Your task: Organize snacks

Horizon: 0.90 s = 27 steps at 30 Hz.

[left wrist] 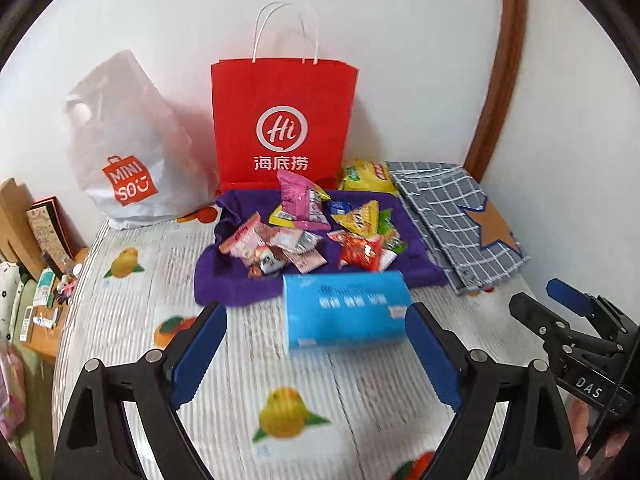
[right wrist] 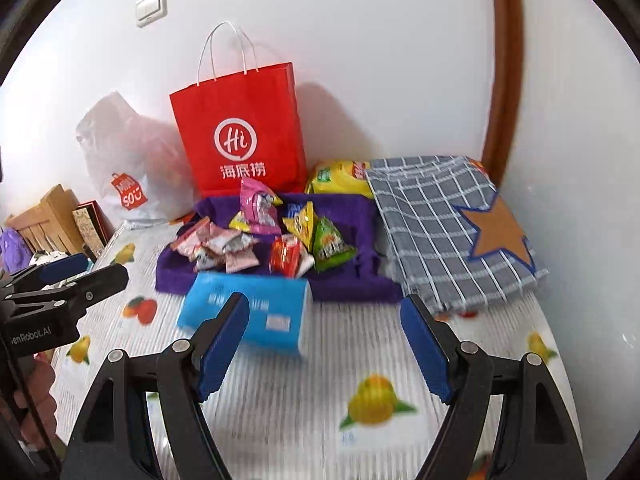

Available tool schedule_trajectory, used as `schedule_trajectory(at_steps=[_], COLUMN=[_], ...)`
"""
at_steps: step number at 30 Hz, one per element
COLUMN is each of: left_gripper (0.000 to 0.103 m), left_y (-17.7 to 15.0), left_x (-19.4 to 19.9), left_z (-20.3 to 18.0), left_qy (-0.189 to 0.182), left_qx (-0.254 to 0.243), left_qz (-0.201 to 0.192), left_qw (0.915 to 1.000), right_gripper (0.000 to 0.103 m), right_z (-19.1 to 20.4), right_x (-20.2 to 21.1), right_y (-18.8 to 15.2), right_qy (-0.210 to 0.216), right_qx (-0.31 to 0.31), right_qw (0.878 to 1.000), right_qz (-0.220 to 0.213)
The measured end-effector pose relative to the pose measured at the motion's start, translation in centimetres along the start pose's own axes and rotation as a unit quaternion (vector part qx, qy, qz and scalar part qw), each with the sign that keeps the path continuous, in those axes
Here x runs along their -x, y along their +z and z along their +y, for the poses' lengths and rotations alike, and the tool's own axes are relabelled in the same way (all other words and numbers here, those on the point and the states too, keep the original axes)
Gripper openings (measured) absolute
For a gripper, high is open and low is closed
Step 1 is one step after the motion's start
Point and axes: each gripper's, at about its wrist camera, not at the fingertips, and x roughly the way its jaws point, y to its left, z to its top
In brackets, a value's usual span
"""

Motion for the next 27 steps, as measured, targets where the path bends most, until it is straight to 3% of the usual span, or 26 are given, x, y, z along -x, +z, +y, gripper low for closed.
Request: schedule_trajectory(at_steps=[4,9,27], left_gripper=[0.091,0.093,0.095], left_y=[-2.0,-3.4,-3.7], left_x=[2.8,5.5,7.2], left_z=[-0.9,-1.7,-2.6], left_qy=[0.006,0.01,0.011], left_qx=[0.0,0.004,0.002], left_qz=[-0.013,-0.031,-0.05], left_qw=[0.9999,0.9995,0.9987], right_gripper=[0.093,0.103,0.103], right_z=[-0.2,-0.4,-0.5], right_x=[2.7,5.6,8.5], right_y=[-2.0,-3.5,-3.7], right_qy=[-0.009,-0.02,-0.024], right_qx=[-0.011,-0.013,-0.009], right_qw=[1.0,0.999,0.999], right_qz=[-0.011,-0.025,-0.046])
